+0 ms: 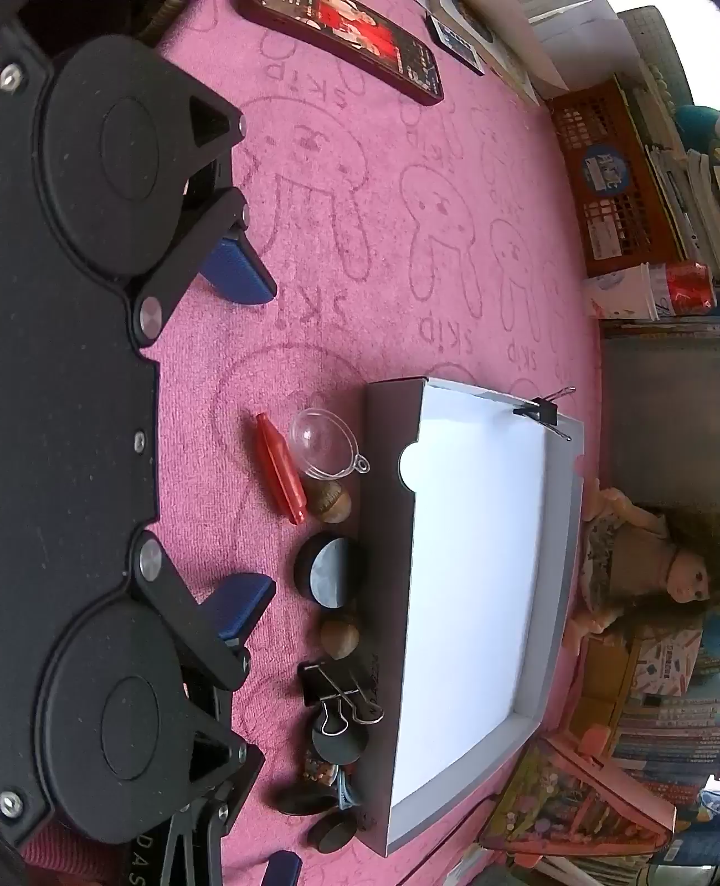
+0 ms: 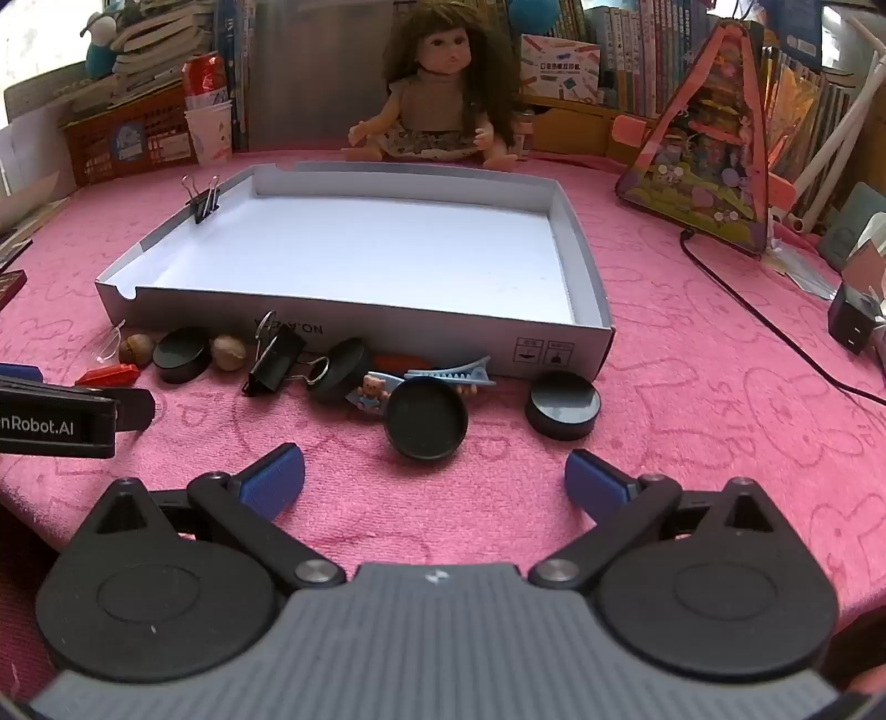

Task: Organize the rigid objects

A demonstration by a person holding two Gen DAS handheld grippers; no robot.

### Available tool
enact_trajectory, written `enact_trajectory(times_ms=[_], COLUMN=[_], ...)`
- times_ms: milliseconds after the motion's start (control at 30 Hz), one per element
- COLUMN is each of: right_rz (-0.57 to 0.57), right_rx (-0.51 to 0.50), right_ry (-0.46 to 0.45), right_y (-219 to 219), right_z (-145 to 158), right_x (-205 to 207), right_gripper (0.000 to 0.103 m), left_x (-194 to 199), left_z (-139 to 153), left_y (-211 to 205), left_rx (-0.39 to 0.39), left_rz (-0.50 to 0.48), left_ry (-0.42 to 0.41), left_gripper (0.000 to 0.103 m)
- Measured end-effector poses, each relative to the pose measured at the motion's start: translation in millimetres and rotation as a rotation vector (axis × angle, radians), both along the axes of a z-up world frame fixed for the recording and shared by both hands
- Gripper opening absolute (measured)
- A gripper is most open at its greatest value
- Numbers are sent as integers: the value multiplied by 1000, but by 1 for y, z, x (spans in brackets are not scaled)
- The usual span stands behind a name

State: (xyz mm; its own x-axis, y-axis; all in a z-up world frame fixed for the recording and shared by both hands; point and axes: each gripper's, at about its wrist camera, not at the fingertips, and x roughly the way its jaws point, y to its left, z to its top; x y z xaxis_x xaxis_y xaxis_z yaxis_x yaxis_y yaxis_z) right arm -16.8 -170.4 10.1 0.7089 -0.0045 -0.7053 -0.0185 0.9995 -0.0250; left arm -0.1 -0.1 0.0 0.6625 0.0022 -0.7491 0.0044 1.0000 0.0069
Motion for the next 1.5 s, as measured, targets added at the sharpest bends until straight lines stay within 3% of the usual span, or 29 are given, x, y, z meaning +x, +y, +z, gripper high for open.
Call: enact_trajectory(times_ms=[1500], right_rz=[-4], right_rx=[1], right_ry=[-2], right_y=[2], right_z=[0], right_x=[-2], right_gripper=[103], left_x=[0], left_z=[0], left_y=[0], left_rx=[-2], left_rz=[1], left_ry=[8], left_gripper=[103])
